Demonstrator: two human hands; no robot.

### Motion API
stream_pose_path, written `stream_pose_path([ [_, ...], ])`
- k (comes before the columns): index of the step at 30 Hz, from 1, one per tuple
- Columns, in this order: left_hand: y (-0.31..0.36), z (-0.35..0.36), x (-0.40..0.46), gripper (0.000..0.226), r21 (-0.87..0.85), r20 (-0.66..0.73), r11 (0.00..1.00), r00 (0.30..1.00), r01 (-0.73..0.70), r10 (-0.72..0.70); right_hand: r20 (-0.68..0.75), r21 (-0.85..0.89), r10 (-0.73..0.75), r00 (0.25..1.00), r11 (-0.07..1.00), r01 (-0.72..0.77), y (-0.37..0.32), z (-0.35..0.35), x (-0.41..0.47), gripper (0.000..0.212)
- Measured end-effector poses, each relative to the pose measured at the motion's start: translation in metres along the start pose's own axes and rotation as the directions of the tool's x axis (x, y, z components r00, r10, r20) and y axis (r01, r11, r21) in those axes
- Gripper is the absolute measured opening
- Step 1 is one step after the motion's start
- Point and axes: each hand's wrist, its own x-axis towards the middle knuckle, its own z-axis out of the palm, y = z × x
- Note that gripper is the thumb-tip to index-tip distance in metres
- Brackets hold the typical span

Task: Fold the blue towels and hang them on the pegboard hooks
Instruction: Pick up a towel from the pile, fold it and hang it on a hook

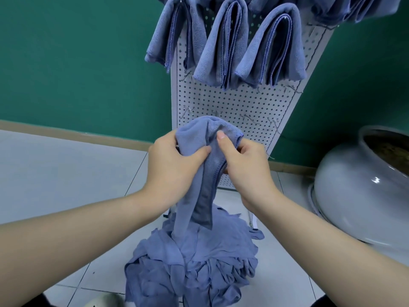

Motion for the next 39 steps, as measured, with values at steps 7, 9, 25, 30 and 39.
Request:
stream_pose_path([
  [7,0.010,0.003,-0.017,0.024,0.009,0.142,0.994,0.984,-0.108,0.105,0.006,-0.066,-0.047,0.999,0.997,0.047,-0.001,-0.007,0.003,0.054],
  [9,0.008,0.002,-0.017,0.044,-0.014,0.162,0.994,0.981,-0.107,0.108,0.024,-0.117,-0.063,0.998,0.991,0.066,-0.002,-0.010,0.003,0.056],
  [25,0.006,-0.006,0.000,0.026,0.036,0.009,0.995,0.996,-0.090,0.090,0.217,-0.176,-0.188,0.958,0.958,0.228,-0.015,-0.005,-0.017,0.044],
  [30,0.007,-0.004,0.001,0.035,-0.052,0.117,0.999,0.993,0.012,-0.006,0.152,-0.038,-0.227,0.962,0.971,0.236,-0.017,-0.007,-0.012,0.025],
  [39,0.003,-0.001,-0.008,0.032,-0.193,0.418,0.965,0.905,0.180,-0.085,0.196,0.271,-0.294,0.935,0.933,0.237,-0.041,-0.016,-0.005,0.015],
])
